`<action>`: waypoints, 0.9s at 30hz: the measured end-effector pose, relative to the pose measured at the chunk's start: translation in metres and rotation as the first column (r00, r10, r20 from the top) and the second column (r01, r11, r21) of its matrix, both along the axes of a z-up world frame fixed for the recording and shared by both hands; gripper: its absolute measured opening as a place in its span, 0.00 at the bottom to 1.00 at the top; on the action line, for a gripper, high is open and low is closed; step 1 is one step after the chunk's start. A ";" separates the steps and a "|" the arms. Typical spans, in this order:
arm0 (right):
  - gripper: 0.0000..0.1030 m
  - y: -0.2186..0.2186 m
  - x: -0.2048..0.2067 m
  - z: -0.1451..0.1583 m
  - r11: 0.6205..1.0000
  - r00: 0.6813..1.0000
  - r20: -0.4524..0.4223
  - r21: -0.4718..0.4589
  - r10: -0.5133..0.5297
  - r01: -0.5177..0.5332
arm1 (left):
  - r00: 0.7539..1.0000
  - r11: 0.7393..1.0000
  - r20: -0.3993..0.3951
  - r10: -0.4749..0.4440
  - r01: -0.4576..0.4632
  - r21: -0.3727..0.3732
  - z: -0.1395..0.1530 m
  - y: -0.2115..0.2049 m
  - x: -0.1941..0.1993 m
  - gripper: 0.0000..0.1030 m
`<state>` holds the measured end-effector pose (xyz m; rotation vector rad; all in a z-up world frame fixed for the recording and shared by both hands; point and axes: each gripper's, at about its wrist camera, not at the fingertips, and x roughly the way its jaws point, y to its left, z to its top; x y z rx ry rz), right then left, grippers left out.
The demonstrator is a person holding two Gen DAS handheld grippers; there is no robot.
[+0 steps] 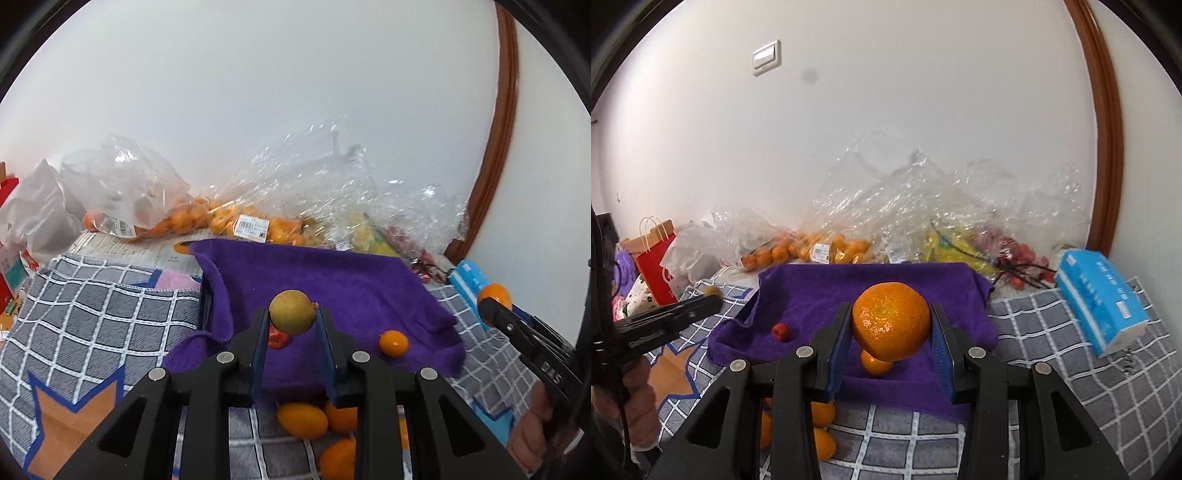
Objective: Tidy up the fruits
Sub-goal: 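Lift the yellow-green fruit with the left tool while the right tool lifts the orange, then open the left tool over the towel while the right tool releases the large orange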
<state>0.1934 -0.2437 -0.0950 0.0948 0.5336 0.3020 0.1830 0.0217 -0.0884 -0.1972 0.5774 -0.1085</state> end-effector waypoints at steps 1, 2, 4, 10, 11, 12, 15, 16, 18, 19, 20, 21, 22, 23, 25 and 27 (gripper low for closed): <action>0.40 0.001 0.002 -0.004 1.000 1.000 -0.007 0.005 0.001 -0.001 | 1.000 1.000 -0.010 0.001 -0.001 -0.004 -0.007 0.000 0.005 0.24; 0.40 0.000 0.005 -0.010 1.000 1.000 -0.015 0.009 0.002 -0.002 | 1.000 1.000 -0.015 0.001 -0.002 -0.007 -0.012 -0.002 0.008 0.24; 0.40 -0.002 0.013 -0.024 1.000 0.999 -0.045 0.018 -0.006 0.007 | 1.000 1.000 -0.027 -0.003 0.002 -0.023 -0.023 -0.001 0.011 0.24; 0.40 -0.013 0.026 -0.040 0.998 0.993 -0.115 0.042 -0.032 0.037 | 0.999 1.000 -0.040 -0.017 0.017 -0.005 -0.040 0.003 0.017 0.24; 0.40 -0.014 0.027 -0.042 0.998 0.992 -0.117 0.038 -0.036 0.041 | 0.999 1.000 -0.048 -0.014 0.014 -0.010 -0.041 0.004 0.019 0.24; 0.40 -0.013 0.029 -0.045 0.999 0.992 -0.121 0.023 -0.043 0.047 | 0.998 1.000 -0.055 -0.016 0.015 -0.018 -0.042 0.006 0.020 0.24; 0.40 -0.007 0.032 -0.052 0.999 0.990 -0.137 0.005 -0.033 0.034 | 0.997 0.999 -0.068 -0.022 0.019 -0.034 -0.044 0.006 0.024 0.24; 0.40 -0.006 0.032 -0.053 1.000 0.990 -0.140 0.003 -0.028 0.029 | 0.997 0.999 -0.073 -0.024 0.022 -0.035 -0.045 0.006 0.025 0.24; 0.40 -0.002 0.033 -0.055 1.000 0.990 -0.140 -0.014 -0.022 0.020 | 0.997 0.999 -0.074 -0.025 0.023 -0.034 -0.046 0.005 0.025 0.24; 0.40 0.000 0.033 -0.056 1.000 0.990 -0.138 -0.021 -0.022 0.019 | 0.997 0.999 -0.075 -0.026 0.023 -0.037 -0.046 0.006 0.026 0.24; 0.40 0.000 0.034 -0.058 0.999 0.990 -0.138 -0.026 -0.022 0.019 | 0.997 0.999 -0.077 -0.025 0.022 -0.042 -0.046 0.007 0.027 0.24; 0.40 0.000 0.034 -0.058 0.999 0.990 -0.141 -0.026 -0.022 0.019 | 0.996 0.999 -0.080 -0.025 0.021 -0.049 -0.047 0.008 0.027 0.24; 0.40 0.000 0.035 -0.059 1.000 0.989 -0.147 -0.021 -0.023 0.020 | 0.996 0.998 -0.084 -0.024 0.020 -0.057 -0.047 0.009 0.028 0.24; 0.40 -0.002 0.037 -0.060 1.000 0.988 -0.153 -0.012 -0.026 0.024 | 0.996 0.998 -0.088 -0.022 0.017 -0.062 -0.048 0.010 0.029 0.24; 0.40 -0.006 0.041 -0.061 0.999 0.986 -0.164 0.013 -0.039 0.042 | 0.995 0.997 -0.094 -0.021 0.014 -0.075 -0.049 0.013 0.031 0.24; 0.40 -0.012 0.046 -0.062 0.997 0.984 -0.169 0.033 -0.064 0.070 | 0.995 0.997 -0.099 -0.019 0.011 -0.083 -0.050 0.014 0.032 0.24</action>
